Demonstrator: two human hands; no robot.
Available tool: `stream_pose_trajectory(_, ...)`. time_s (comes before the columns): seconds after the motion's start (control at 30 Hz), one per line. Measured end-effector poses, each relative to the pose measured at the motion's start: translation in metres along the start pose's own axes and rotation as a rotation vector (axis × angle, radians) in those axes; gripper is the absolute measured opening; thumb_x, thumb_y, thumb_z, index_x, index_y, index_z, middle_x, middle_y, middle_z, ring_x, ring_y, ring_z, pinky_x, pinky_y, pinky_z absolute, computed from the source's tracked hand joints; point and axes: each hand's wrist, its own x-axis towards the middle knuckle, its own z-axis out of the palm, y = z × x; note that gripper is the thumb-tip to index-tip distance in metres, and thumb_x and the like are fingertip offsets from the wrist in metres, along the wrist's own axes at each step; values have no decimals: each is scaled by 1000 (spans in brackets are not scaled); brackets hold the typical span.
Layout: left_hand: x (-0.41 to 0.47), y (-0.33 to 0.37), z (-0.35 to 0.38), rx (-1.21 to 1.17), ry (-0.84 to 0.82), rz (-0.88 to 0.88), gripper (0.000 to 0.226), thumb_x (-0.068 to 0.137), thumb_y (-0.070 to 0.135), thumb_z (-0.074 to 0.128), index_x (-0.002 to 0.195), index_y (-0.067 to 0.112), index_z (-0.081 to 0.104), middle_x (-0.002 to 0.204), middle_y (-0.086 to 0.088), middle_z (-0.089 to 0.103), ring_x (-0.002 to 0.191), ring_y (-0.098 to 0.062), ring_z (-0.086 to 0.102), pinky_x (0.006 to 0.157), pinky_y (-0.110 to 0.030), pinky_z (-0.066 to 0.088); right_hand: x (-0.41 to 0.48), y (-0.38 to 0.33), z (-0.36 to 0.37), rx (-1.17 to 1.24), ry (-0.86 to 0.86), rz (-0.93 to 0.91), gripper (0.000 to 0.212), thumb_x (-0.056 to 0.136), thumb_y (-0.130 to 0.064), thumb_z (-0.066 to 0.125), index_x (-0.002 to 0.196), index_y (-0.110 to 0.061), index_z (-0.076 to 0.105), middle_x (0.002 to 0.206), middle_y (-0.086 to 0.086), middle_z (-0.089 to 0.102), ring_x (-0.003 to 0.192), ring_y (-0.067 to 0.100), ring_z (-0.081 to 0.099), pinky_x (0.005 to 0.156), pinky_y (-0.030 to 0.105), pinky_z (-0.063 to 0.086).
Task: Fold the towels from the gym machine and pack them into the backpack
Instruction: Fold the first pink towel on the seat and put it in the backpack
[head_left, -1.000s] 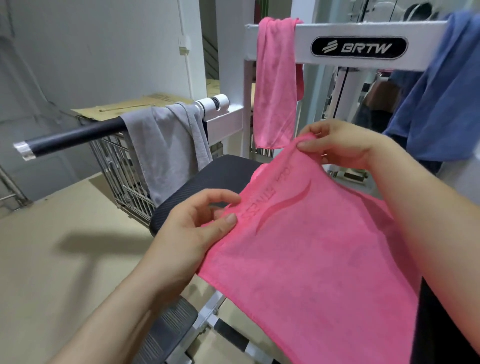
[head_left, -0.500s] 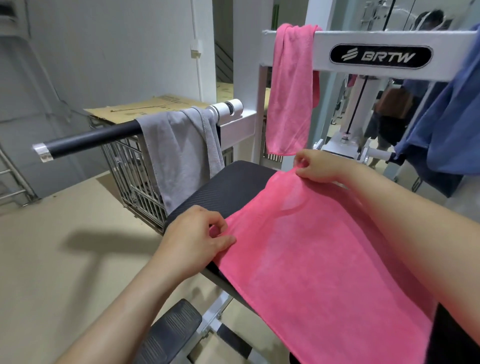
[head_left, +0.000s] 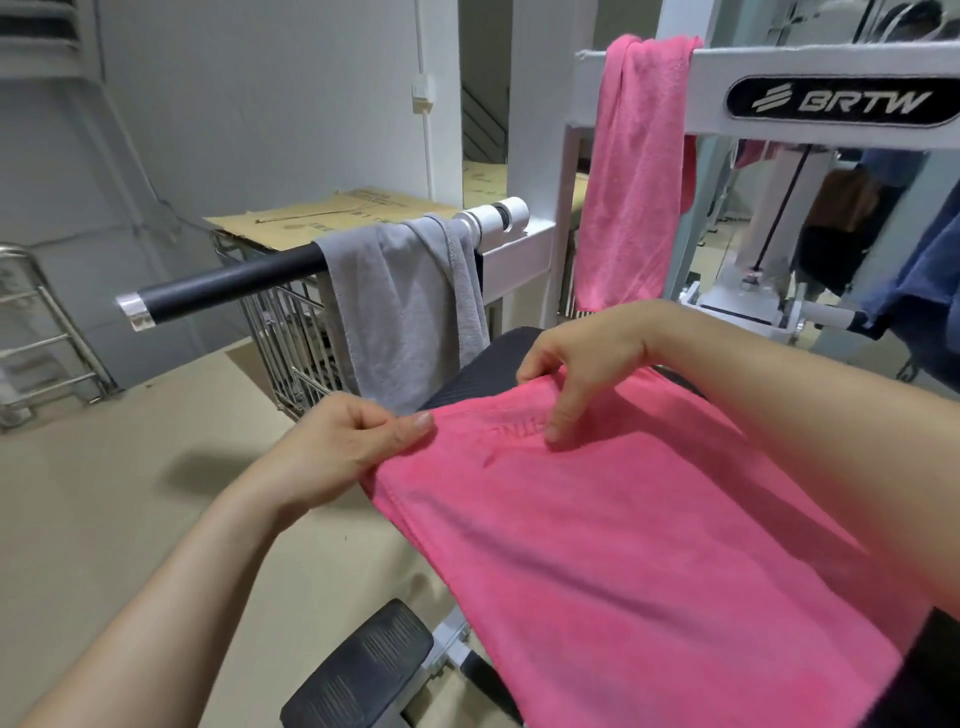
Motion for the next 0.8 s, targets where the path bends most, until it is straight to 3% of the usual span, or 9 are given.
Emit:
stream_pose_trajectory(0.13,14,-18,-24,-47,42,20,60,56,71,75,59,11,68,56,-5,52,54,-15,49,58,-24,44,6,5,-13,-182,-6,163,26,69,-32,85,87,-17,73,82,0,75,73,20,69,75,36,56)
stream_pose_trajectory(0.23,26,-28,-32,-120,174,4,53,63,63,76,61,11,66,59,-7,50,59,-18,45,66,-34,37,-1,20,-30,-238,58,319,24,69,-41,83,74,-21,71,67,-11,72,64,8,65,64,26,51)
stream_pose_trajectory(0.33,43,-32,-40,-167,289,-28,37,80,39,71,54,15,63,50,3,46,48,-9,42,56,-28,35,-15,45,-45,-88,142,366,23,76,-42,77,66,-22,71,58,-17,67,53,-5,56,63,22,39)
stream_pose_trajectory(0.43,65,-26,-46,136,269,-12,32,90,25,67,58,18,69,48,8,50,47,-7,44,53,-28,41,-25,70,-53,156,278,365,21,83,-30,72,65,-19,73,59,-12,65,57,0,56,65,24,42)
stream_pose_trajectory(0.53,93,3,-49,299,410,57,18,89,10,64,78,19,75,60,9,64,49,2,51,50,-19,44,-25,79,-61,281,671,354,16,87,-19,69,89,-4,75,69,4,62,61,14,53,53,25,47)
stream_pose_trajectory(0.6,110,37,-51,291,600,226,29,83,-2,59,88,22,75,81,4,72,71,-4,62,68,-21,51,-29,80,-71,382,1089,292,14,89,-7,64,95,1,73,66,7,62,55,18,57,50,28,56)
stream_pose_trajectory(0.67,121,73,-54,232,741,449,42,72,-8,46,87,26,66,85,4,68,79,-9,63,81,-30,54,-44,74,-79,386,1416,167,14,83,-3,61,86,-2,74,66,13,64,58,26,62,61,45,60)
stream_pose_trajectory(0.73,121,104,-51,178,844,582,40,71,-5,41,93,25,54,86,6,61,74,-3,58,76,-18,50,-68,69,-80,248,1595,92,12,76,-5,61,81,-10,70,75,12,67,68,25,63,70,49,56)
stream_pose_trajectory(0.8,110,118,-39,212,862,638,37,74,-2,43,95,26,56,85,6,60,70,2,54,68,-10,42,-92,66,-65,183,1656,93,20,76,-2,60,93,-12,59,84,6,63,74,21,58,72,45,54)
